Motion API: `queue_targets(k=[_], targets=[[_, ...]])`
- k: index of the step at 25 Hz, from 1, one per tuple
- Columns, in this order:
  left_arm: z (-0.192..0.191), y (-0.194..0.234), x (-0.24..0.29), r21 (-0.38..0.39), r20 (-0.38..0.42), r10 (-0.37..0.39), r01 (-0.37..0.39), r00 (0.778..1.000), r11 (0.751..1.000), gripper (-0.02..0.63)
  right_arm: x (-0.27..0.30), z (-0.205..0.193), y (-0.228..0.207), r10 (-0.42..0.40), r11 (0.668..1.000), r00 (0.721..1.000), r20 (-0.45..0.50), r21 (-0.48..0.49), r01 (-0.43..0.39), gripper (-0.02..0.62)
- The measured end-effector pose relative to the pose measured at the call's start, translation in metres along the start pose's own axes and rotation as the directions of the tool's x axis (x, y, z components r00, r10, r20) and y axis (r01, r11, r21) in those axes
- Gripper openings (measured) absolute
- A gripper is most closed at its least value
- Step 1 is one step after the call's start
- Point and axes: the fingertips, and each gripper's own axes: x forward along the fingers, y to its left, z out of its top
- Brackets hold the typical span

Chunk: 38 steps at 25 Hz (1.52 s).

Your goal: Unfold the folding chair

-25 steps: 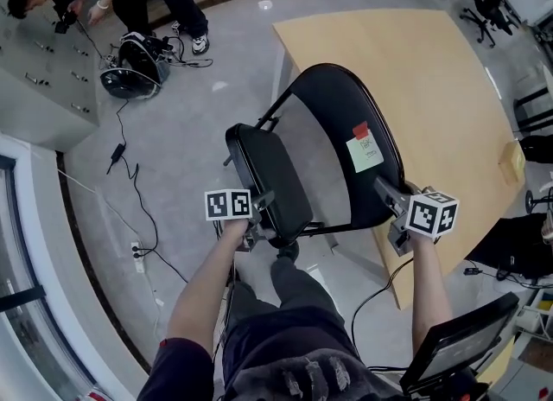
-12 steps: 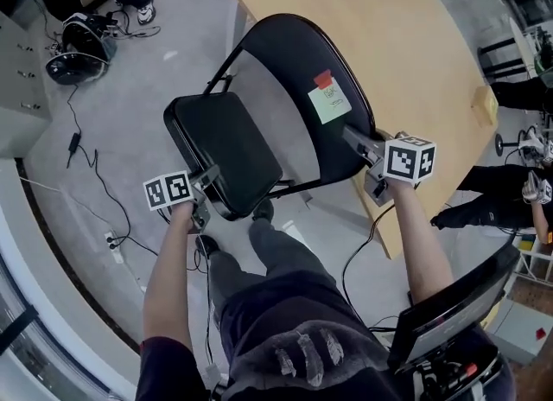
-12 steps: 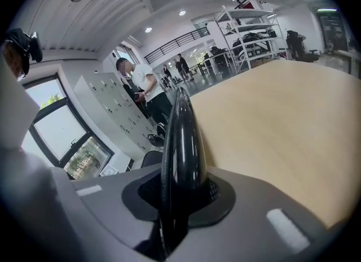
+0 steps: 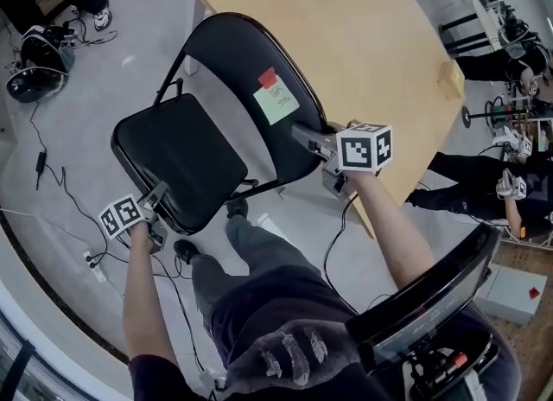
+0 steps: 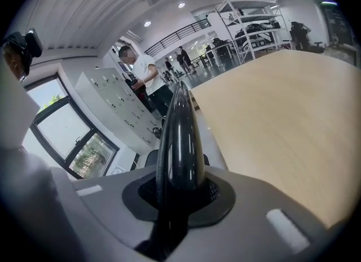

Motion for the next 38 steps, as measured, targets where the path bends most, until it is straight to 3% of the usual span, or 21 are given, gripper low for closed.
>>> queue_targets(k=[7, 11, 15, 25, 38], targets=[[0.000, 0.042, -0.016, -0.058, 0.035, -0.024, 0.026, 0.999, 0.998, 0.225, 0.006, -0.011, 0.027, 0.016, 0.999, 0.999, -0.042, 0.036, -0.014, 0.060], [-0.005, 0.097, -0.014, -0.070, 0.072, -0.056, 0.061, 0.996, 0.996, 0.233, 0.028, -0.048, 0.029, -0.023, 0.999, 0.999, -0.041, 0.032, 0.024, 0.063], [-0.014, 0.133, -0.020, -0.083, 0.077, -0.056, 0.063, 0.995, 0.995, 0.242, 0.047, -0.065, 0.049, 0.020, 1.000, 1.000, -0.023, 0.025, -0.020, 0.064], [-0.018, 0.210, -0.027, -0.097, 0.101, -0.064, 0.074, 0.993, 0.992, 0.265, 0.083, -0.095, 0.072, 0.028, 0.999, 0.999, -0.029, 0.034, -0.027, 0.067], [-0.025, 0.246, -0.021, -0.116, 0.127, -0.081, 0.096, 0.989, 0.989, 0.301, 0.084, -0.102, 0.078, 0.053, 0.997, 0.998, -0.039, 0.061, -0.051, 0.072]])
